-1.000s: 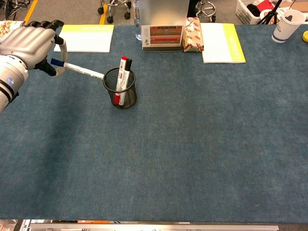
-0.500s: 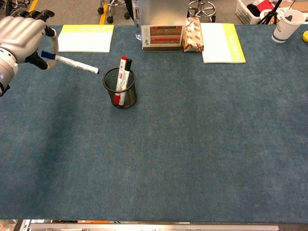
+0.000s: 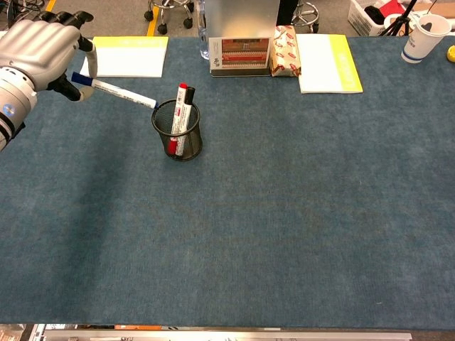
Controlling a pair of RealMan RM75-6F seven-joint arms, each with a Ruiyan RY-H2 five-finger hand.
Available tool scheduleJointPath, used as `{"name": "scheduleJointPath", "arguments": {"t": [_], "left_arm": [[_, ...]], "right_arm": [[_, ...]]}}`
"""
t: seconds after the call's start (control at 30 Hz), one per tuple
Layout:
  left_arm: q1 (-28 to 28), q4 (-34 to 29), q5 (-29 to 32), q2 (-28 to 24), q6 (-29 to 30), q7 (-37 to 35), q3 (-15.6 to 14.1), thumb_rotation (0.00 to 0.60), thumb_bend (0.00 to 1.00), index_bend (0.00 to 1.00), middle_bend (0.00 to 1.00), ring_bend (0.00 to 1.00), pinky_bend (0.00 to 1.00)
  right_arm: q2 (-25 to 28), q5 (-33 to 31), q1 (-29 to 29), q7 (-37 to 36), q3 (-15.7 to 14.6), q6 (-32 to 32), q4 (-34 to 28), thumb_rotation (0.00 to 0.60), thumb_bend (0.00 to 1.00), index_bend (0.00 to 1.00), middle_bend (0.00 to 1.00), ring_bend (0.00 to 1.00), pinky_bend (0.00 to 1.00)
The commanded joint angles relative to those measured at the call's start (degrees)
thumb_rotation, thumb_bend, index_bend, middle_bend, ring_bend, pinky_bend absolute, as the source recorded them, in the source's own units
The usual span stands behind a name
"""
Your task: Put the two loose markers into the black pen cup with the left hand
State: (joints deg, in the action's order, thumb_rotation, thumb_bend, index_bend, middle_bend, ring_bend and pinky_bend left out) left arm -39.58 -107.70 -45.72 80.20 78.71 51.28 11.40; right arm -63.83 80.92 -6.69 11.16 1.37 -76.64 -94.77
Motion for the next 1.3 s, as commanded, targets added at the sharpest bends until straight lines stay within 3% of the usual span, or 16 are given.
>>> {"name": "scheduleJointPath", "arguments": {"t": [0.03,0.77,1.3], "left_arm": [[-0.22,-0.33,0.26,0.2,0.03,0.06,0.12,0.6,0.3,0.63,0.0,0.0,0.01],[-2.56,-0.09,1.24,3.33,-1.11,2.17,-1.58,0.6,0.3,0.63,0.0,0.0,0.01],[-4.02,5.18,-6.91,6.72,-2.53,4.37,-5.78,0.6,0.3,0.62,0.0,0.0,0.01]], "right_arm": [[0.02,0.03,0.0,-0.01,-0.02,0.0,-0.02,0.6,0.12,0.48,0.39,0.42,0.44],[0.07,-0.09,-0.05,-0.09,0.01,0.1,-0.02,0.6,0.12,0.48,0.39,0.42,0.44],[0.05,-0.25,-0.12,-0.04,0.0,0.32,0.05,0.6,0.12,0.48,0.39,0.42,0.44]]}}
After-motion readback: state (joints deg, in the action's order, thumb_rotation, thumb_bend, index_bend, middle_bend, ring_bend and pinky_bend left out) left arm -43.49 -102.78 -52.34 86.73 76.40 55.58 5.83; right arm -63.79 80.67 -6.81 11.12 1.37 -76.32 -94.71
